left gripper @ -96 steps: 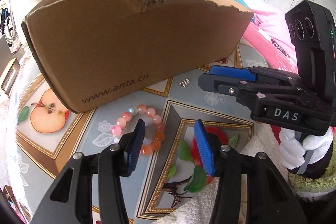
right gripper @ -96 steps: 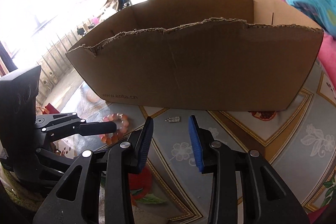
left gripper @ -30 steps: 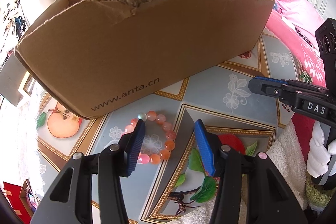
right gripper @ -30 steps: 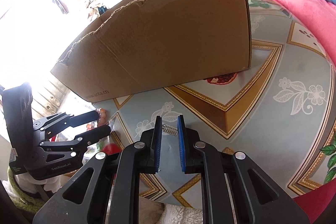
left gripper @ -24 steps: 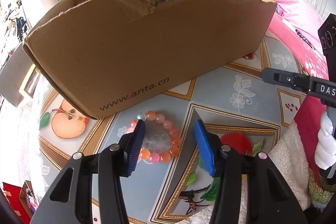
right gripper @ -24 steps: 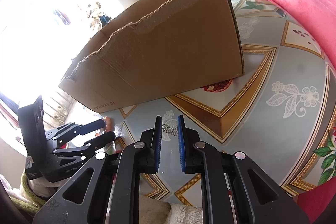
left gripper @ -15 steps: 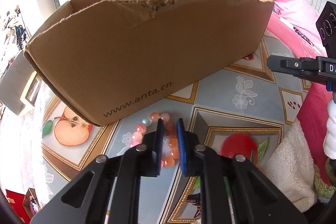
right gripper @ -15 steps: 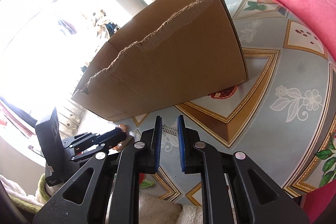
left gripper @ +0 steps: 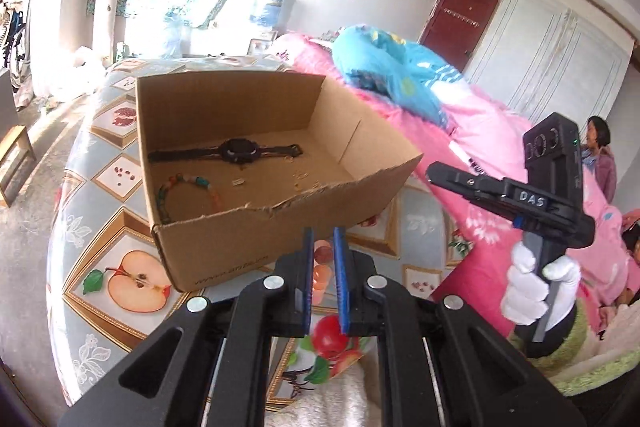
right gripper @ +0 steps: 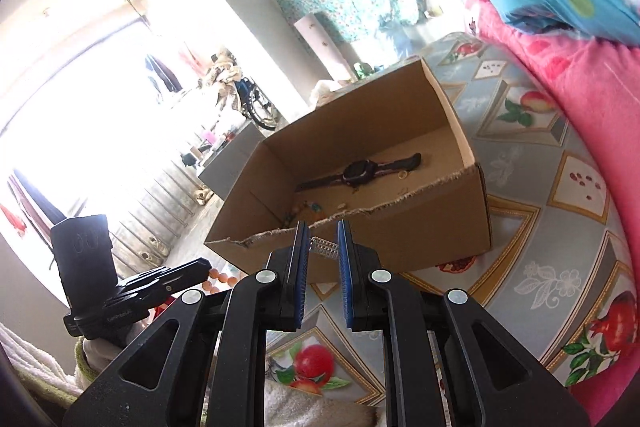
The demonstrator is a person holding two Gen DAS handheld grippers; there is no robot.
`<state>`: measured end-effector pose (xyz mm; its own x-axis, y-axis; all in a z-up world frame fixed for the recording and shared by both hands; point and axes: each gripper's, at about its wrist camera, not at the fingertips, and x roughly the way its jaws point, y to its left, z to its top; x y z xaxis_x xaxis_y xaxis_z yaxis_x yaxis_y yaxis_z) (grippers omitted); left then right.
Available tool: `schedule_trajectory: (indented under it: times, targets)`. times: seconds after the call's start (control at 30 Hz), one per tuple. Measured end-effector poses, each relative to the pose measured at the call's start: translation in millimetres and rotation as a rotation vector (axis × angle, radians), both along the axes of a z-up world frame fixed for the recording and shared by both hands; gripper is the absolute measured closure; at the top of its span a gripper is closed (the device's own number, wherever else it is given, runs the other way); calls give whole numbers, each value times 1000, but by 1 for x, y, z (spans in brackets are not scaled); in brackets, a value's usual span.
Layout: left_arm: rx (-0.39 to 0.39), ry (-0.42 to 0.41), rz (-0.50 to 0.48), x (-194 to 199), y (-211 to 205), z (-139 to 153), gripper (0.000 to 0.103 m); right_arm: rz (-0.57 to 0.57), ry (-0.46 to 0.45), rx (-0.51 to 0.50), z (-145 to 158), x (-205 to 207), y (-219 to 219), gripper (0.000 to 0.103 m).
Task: Organize jewelry
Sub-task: 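Carry the silver charm and pink bracelet into the box and open both tools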
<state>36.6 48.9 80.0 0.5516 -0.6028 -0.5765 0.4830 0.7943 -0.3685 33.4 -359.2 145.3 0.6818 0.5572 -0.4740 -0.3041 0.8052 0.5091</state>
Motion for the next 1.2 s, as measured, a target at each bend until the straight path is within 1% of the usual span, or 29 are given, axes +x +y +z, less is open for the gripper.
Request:
schedule_trajectory:
  times: [0.03,0.07,0.13,0.23,0.27,0.33,0.47,0.5,0.57,0.6,0.67,0.7,0.73,0.77,0.8,0.83,0.87,0.9,1.03,1.1,1.2]
  targets:
    - [-37,-4,-14,0,0,8,94,1,-17,3,7,1,-1,90]
    - [-65,-12,-23,1,0,16,94,5,-32,6,10,5,9,90]
    - [-86,-48,-36,5,-2,31,94,10,-59,12,18,12,12,90]
    - [-60,-108,-42,20,-21,48,94,21,-90,8,27,15,17,90]
    - [-43,-121,-43,27,-24,52,94,26,-95,9,29,17,17,90]
    - [12,-129,-37,45,-35,51,94,28,-99,9,29,24,17,90]
    - [108,-74,-37,88,-52,32,94,19,-89,33,25,31,12,90]
    - [138,-53,-29,99,-56,24,94,19,-85,44,25,31,10,90]
    - [155,14,-29,117,-60,7,94,17,-76,53,22,33,8,90]
    - [181,37,-26,125,-63,-2,94,14,-71,52,20,35,7,90]
    - [277,76,-4,138,-70,-21,93,11,-56,43,16,40,6,90]
    - [295,108,5,143,-71,-30,93,12,-46,41,14,42,5,90]
    - [296,150,13,149,-70,-38,92,13,-38,39,13,45,5,90]
    - [288,185,14,152,-69,-44,88,12,-29,35,13,47,5,90]
    - [271,198,8,152,-67,-46,85,13,-19,30,13,50,5,90]
    - [261,196,8,152,-65,-47,78,17,-9,24,13,55,6,90]
    - [258,188,12,150,-63,-47,73,23,2,17,13,60,8,90]
    - [251,181,15,148,-60,-46,71,36,14,7,13,66,10,90]
    - [192,161,28,139,-48,-33,69,108,110,-68,9,99,34,90]
    - [172,128,43,132,-40,-25,68,146,168,-106,3,118,47,90]
    - [139,67,69,117,-24,-12,63,173,234,-197,-5,145,69,90]
